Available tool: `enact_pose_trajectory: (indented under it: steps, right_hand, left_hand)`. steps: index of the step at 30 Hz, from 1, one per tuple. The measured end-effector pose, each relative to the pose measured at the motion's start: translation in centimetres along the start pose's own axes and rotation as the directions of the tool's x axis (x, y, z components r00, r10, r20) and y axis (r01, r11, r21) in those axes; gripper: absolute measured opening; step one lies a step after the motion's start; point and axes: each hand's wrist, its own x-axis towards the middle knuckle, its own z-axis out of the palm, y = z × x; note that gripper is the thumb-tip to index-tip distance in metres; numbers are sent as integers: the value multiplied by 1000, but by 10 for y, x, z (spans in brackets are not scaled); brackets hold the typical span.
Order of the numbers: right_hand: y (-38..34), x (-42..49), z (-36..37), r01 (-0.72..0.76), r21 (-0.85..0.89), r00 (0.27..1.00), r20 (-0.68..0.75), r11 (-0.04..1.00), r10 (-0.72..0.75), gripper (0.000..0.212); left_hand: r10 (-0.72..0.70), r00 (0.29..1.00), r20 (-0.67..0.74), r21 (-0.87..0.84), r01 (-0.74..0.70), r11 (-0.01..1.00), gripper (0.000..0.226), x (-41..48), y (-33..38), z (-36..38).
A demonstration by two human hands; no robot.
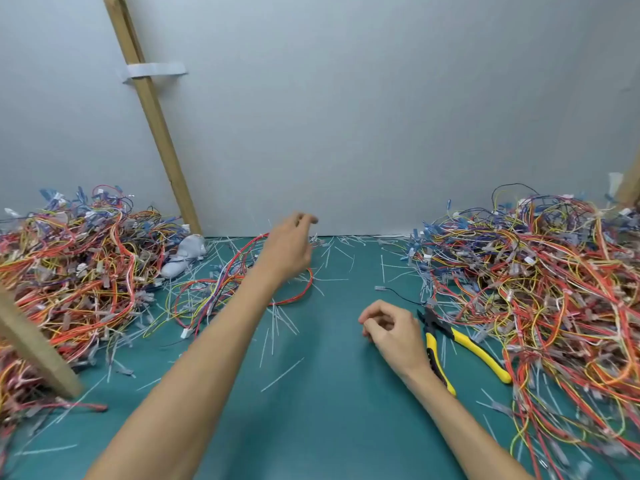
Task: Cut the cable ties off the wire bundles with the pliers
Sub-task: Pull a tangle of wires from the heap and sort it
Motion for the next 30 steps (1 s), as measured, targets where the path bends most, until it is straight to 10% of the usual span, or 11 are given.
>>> enact_pose_trajectory:
  steps: [9,17,25,30]
  right_hand:
    - [0,-7,5,306,-294,933,-98,905,-347,13]
    - [5,-3,8,257,-320,966,52,912,-253,16]
    - [10,3,16,265,-435,949,278,861,-151,13]
    - [14,8,19,296,-490,935,324,820,-143,8]
  left_hand:
    - [-142,955,262,395,28,918,40,34,-36,22]
    - [-95,994,54,54,92,994,29,43,-52,-24]
    - [-42,981,-188,210,82,974,20,77,-55,-138]
    - [73,851,-520,285,92,954,21,78,-44,-174]
